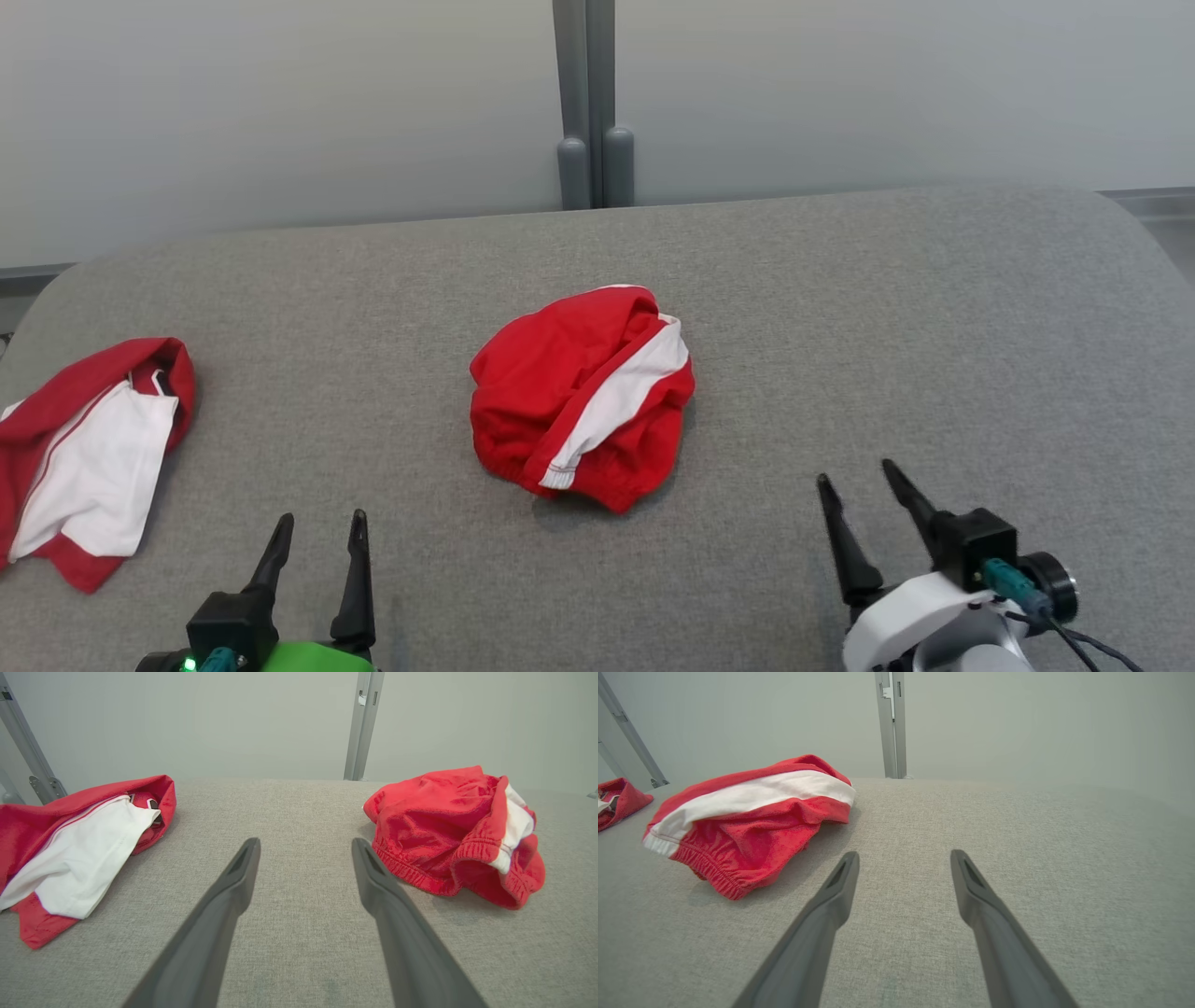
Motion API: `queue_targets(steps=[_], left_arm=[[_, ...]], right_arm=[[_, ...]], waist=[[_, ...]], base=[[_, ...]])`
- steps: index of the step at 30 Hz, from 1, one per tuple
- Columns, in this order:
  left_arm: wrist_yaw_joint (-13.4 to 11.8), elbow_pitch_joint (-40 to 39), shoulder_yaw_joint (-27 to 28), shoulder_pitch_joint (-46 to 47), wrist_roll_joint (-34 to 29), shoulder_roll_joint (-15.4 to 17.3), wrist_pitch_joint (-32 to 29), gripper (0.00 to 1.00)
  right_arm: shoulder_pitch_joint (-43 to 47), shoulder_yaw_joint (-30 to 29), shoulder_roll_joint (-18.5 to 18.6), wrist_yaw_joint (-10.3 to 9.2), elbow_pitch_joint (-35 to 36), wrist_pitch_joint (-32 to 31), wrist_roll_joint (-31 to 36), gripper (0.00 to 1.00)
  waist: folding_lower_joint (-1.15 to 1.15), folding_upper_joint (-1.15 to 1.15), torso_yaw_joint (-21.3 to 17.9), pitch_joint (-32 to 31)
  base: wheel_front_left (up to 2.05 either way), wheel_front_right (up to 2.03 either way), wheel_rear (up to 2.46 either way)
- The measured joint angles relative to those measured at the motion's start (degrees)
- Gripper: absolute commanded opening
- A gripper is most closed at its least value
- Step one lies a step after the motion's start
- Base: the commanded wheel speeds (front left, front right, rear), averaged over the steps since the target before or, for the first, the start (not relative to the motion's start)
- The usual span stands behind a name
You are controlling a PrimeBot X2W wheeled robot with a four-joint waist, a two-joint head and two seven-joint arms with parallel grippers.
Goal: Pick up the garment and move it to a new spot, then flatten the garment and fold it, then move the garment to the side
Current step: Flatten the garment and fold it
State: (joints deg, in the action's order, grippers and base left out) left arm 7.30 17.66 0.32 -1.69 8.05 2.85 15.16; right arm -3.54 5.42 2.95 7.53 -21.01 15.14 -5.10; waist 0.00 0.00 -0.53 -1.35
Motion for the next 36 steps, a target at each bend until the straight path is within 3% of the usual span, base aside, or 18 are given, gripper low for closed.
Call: queue_targets(steps=[7, 14, 21, 36], left_arm=[[0.01, -0.57, -4.33, 0.12, 0.78, -0.02, 0.00, 1.00], [0.02, -0.47, -6.41, 0.19, 1.14, -0.02, 0.00, 1.00], [0.02, -0.41, -6.90, 0.26, 1.62, -0.01, -0.01, 1.00], [0.08, 0.19, -8.28, 1.51, 2.81, -0.01, 0.00, 1.00]], right_arm=[[-3.63, 12.93, -0.03, 0.00, -1.60, 0.00, -3.82, 1.00], [-6.05, 19.39, -0.08, 0.00, -4.93, 0.00, -5.80, 1.00], [-8.62, 19.29, 0.02, 0.00, -7.15, 0.00, -4.46, 1.00], [-10.82, 14.32, -0.15, 0.00, -7.48, 0.00, -0.44, 1.00]], waist=[[0.00, 0.00, 3.67, 1.00], [0.00, 0.00, 8.66, 1.55], [0.00, 0.00, 13.29, 2.60], [0.00, 0.00, 19.43, 5.59]], base=[[0.00, 0.00, 0.00], [0.00, 0.00, 0.00], [0.00, 0.00, 0.00], [0.00, 0.00, 0.00]])
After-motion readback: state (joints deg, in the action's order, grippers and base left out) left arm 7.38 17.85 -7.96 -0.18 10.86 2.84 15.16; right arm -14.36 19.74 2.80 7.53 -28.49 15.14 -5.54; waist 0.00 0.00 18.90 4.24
